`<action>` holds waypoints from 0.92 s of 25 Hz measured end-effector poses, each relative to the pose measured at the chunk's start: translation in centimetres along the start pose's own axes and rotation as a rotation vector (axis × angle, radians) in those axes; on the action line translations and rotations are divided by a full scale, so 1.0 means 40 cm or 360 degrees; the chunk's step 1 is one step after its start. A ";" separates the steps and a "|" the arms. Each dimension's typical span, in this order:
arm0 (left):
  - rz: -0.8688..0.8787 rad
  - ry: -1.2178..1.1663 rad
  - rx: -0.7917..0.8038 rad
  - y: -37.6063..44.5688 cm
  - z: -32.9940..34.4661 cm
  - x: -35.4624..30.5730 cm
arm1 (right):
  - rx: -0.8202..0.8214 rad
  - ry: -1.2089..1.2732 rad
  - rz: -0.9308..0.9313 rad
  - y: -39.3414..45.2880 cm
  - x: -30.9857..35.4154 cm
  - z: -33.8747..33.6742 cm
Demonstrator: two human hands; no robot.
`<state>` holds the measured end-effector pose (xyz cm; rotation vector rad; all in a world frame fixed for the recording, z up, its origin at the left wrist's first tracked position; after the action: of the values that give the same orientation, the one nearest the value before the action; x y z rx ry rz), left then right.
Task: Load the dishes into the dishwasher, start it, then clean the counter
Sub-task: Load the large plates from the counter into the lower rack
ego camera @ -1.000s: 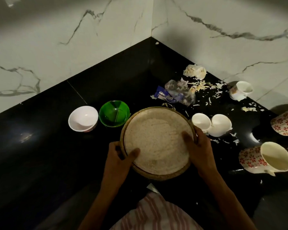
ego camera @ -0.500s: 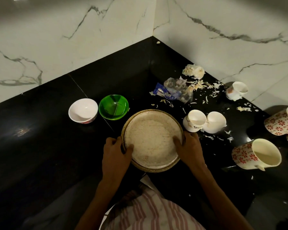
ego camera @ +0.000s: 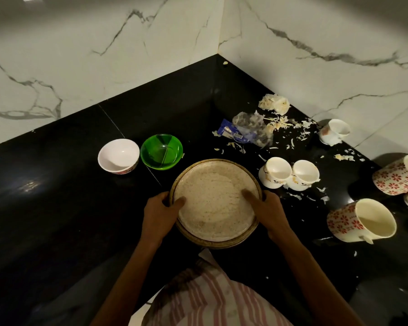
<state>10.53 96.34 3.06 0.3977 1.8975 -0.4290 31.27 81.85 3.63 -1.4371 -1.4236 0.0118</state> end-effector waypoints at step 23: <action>-0.0400 -0.1390 0.0615 -0.399 0.234 -0.173 | 0.0190 0.0121 -0.1136 -0.555 -0.104 -0.184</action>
<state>13.09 77.40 8.07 0.1663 1.0053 -0.9653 18.94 68.08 18.56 -0.7644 -1.7660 -0.3970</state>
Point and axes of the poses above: each hand's wrist, its own y-axis towards the middle knuckle, its own z-axis out of the palm, x = y × z, the point moved 2 cm from there along y, towards the middle knuckle, and after that the axes turned 14 degrees about z, right-handed, at the moved point
